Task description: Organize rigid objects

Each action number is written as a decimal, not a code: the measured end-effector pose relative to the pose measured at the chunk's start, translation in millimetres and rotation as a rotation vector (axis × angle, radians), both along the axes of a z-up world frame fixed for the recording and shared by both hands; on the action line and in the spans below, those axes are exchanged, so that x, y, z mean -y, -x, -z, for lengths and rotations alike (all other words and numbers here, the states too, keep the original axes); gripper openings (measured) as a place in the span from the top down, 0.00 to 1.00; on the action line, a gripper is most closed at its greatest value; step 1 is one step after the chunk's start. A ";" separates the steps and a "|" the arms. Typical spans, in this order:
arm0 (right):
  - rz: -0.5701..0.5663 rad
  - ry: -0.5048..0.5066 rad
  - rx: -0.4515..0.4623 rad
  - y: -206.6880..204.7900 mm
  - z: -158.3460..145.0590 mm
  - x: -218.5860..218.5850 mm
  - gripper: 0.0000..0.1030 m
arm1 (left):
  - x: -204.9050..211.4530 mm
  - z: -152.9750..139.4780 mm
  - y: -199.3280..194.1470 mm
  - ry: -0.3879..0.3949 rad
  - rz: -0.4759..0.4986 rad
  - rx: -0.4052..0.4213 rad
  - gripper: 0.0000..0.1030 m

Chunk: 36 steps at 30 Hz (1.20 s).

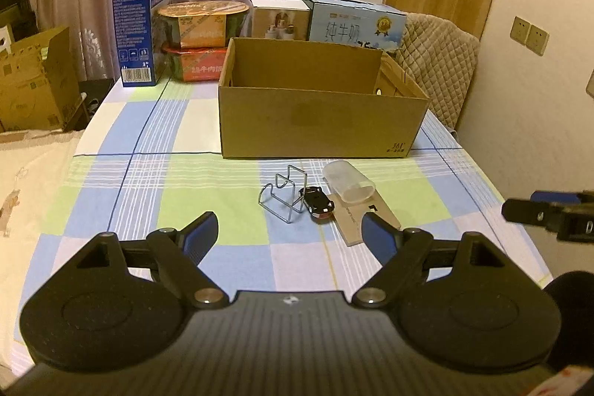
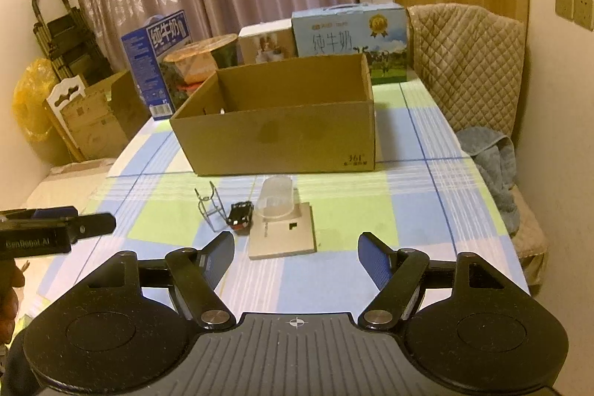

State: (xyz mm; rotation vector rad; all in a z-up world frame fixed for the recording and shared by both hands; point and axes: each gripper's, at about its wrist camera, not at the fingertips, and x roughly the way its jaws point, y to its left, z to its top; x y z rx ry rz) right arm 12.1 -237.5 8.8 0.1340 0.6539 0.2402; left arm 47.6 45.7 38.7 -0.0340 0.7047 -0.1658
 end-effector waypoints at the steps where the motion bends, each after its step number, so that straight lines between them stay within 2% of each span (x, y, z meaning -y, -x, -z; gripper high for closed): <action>1: 0.001 -0.001 -0.001 -0.5 -0.1 0.5 0.31 | 0.2 0.3 -0.3 -0.003 0.005 0.000 0.21; 15: -0.002 0.011 -0.045 -5.8 18.1 -6.9 0.31 | -1.1 12.2 -10.8 -0.016 0.069 -0.015 0.21; 24: -0.011 0.014 -0.061 -17.1 31.9 -11.8 0.31 | -6.1 29.5 -32.0 -0.028 0.144 -0.032 0.21; 27: -0.014 0.018 -0.066 -24.2 39.0 -15.3 0.28 | -6.7 37.0 -41.5 -0.037 0.172 -0.036 0.20; 29: -0.011 0.022 -0.067 -29.6 43.7 -17.5 0.22 | -8.5 43.9 -50.2 -0.052 0.190 -0.039 0.18; 36: -0.008 0.057 -0.088 -59.6 68.9 -28.0 0.15 | -16.3 70.5 -85.1 -0.088 0.232 -0.054 0.11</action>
